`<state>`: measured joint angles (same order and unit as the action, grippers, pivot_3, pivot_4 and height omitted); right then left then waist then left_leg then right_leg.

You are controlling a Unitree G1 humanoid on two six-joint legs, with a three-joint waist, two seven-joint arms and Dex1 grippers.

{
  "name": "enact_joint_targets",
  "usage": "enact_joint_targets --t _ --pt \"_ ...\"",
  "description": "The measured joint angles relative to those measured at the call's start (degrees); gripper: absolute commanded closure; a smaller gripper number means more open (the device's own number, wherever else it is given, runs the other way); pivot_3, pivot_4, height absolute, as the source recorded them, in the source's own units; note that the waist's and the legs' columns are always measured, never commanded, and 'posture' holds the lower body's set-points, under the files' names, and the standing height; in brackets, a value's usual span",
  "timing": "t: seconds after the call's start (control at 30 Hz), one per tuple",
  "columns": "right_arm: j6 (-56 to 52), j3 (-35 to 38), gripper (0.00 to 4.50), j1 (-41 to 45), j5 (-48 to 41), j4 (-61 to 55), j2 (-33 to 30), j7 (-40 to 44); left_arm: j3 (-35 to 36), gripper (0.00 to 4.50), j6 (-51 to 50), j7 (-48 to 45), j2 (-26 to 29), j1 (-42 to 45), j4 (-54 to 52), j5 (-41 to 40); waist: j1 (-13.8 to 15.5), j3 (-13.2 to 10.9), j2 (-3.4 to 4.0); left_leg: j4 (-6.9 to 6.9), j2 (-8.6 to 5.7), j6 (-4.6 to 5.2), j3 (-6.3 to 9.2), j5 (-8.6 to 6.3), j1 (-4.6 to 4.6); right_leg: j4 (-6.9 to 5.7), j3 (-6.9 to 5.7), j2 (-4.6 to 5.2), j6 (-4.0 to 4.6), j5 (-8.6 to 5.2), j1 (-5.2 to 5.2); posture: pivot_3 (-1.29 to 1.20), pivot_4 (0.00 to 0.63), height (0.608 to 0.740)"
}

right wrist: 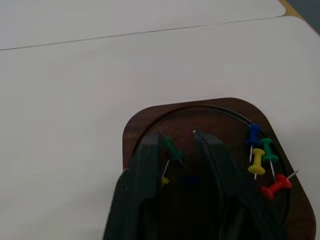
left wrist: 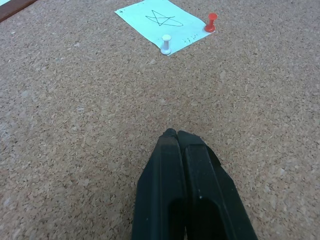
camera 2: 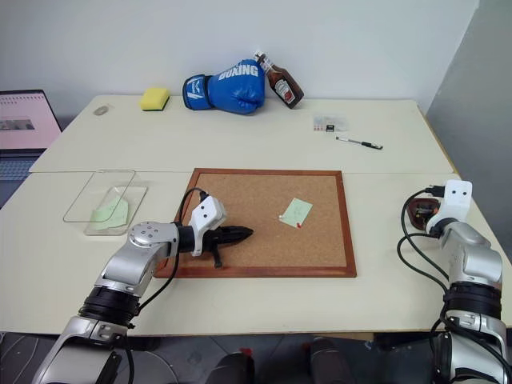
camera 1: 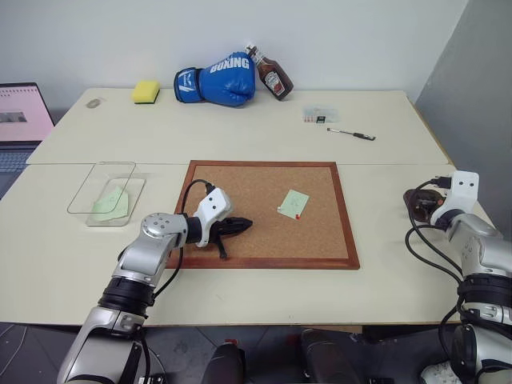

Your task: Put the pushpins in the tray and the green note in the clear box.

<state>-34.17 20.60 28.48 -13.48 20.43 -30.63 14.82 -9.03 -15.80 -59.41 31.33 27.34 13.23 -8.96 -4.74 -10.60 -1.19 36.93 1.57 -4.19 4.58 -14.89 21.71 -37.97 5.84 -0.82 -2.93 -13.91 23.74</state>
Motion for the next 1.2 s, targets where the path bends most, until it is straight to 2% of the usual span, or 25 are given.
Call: enact_joint_targets --t 0.07,0.13,0.4,0.53,0.63,0.83,0.93,1.03,1.2 --pt "0.10 -0.01 2.25 -0.03 0.24 -0.19 -0.13 -0.13 0.00 4.50 0.06 0.00 0.00 0.00 0.01 0.02 0.00 0.00 0.00 0.00 0.00 0.00 0.00 0.00 0.00 0.00 0.00 0.00 0.00 0.00 0.00 0.00 0.150 0.740" --pt "0.18 -0.02 1.96 -0.36 0.57 -1.07 -0.34 -0.17 -0.01 4.50 0.18 0.00 0.00 0.01 0.02 0.07 0.01 0.00 0.00 0.00 0.00 0.00 0.00 0.00 0.00 0.00 0.00 0.00 0.00 0.00 0.00 0.00 0.150 0.740" --pt "0.52 -0.04 1.96 -0.81 0.33 -8.93 -1.15 0.56 -0.01 4.50 0.64 -0.03 -0.02 0.10 0.17 0.13 0.02 0.00 0.00 0.00 0.00 0.00 0.01 0.00 0.01 0.00 -0.01 0.00 0.00 0.00 0.00 0.00 0.150 0.740" --pt "-0.28 -0.66 1.96 -0.94 -1.54 -13.35 -2.75 4.30 -0.02 4.50 0.93 -0.04 -0.02 0.07 0.20 0.13 0.04 0.00 0.00 0.00 0.00 0.00 0.01 0.00 0.02 0.02 -0.01 0.00 -0.01 0.00 0.00 0.00 0.150 0.740" --pt "-1.56 -4.35 1.96 -1.63 -4.30 -19.09 -4.08 11.16 -0.01 4.50 0.98 -0.08 -0.01 0.08 0.33 0.15 0.02 0.00 0.01 0.00 0.01 0.00 0.05 0.00 0.00 0.01 -0.05 -0.01 -0.01 -0.01 0.00 0.00 0.150 0.740" --pt "-4.84 -18.13 1.96 -8.05 -9.81 -32.05 -4.76 25.02 -0.16 4.50 1.22 -0.25 -0.05 0.39 0.64 0.15 0.11 -0.01 0.01 0.03 0.02 0.00 0.08 0.00 0.06 0.04 -0.08 0.00 -0.01 -0.01 0.01 0.00 0.150 0.740" --pt "-2.73 -23.12 1.96 -8.26 -8.34 -34.26 -4.36 26.81 -0.18 4.50 1.24 -0.23 -0.04 0.49 0.86 0.17 0.09 0.00 0.00 0.04 0.01 0.00 0.07 0.00 0.04 0.05 -0.09 0.00 -0.02 -0.01 0.00 0.00 0.150 0.740" --pt "-0.52 -27.39 1.96 -8.07 -6.32 -33.51 -1.31 26.82 -0.18 4.50 1.30 -0.28 -0.02 0.55 0.95 0.18 0.09 0.00 0.00 0.03 0.03 0.00 0.10 0.00 0.02 0.02 -0.12 -0.01 -0.01 -0.01 0.01 0.00 0.150 0.740" --pt "4.03 -31.05 1.96 -4.04 -2.46 -26.57 3.45 26.10 -0.32 4.50 1.49 -0.54 -0.02 0.82 1.25 0.21 0.11 0.00 -0.01 0.05 0.02 -0.01 0.08 0.00 0.04 0.05 -0.11 0.00 -0.02 -0.01 0.01 0.00 0.150 0.740"
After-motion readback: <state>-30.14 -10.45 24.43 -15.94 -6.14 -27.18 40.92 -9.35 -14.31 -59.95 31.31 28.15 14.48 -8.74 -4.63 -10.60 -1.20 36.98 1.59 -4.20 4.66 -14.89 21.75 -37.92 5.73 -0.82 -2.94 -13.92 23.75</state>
